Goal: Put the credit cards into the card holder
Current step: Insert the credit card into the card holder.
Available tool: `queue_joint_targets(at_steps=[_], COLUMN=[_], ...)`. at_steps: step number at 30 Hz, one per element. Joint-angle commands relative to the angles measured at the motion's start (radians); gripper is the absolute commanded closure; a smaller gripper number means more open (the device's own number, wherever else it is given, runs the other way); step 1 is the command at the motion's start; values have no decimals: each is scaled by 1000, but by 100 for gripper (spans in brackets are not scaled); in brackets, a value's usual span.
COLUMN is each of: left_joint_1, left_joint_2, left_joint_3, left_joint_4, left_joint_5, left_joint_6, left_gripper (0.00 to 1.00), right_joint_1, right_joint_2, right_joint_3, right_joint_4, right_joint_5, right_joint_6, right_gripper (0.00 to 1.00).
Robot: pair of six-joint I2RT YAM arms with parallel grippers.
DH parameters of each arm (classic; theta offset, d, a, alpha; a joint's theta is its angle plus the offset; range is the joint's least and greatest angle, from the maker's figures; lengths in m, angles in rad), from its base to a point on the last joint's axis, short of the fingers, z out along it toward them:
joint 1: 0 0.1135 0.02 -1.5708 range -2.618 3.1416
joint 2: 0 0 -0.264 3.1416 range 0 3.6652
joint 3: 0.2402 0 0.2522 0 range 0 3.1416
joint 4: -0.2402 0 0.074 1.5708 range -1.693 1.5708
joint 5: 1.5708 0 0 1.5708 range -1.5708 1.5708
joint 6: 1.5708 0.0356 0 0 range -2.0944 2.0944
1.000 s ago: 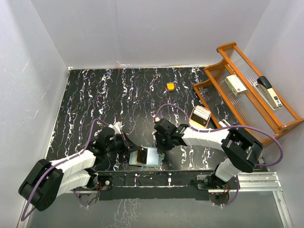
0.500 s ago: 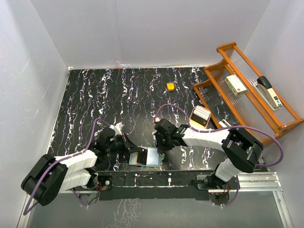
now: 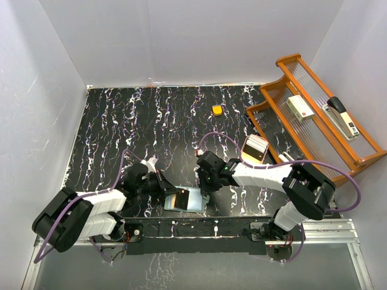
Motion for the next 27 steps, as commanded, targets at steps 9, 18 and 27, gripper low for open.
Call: queue_joint_targets(at_steps=[9,18,27], left_joint_1=[0,-21,-41], left_joint_2=[80,112,136], left_joint_3=[25,53,52], left_joint_4=[56,46,67], left_joint_5=[-22,-66,-94], left_joint_6=[33,32,8], left_gripper=[100,100,100], right_joint_1=[12,12,11], right_joint_2=[42,46,48], right_joint_3=[-15,0,8], right_joint_4=[56,39,27], right_joint_5=[70,97,111], right_joint_6=[15,36,34], right_gripper=[89,89,89])
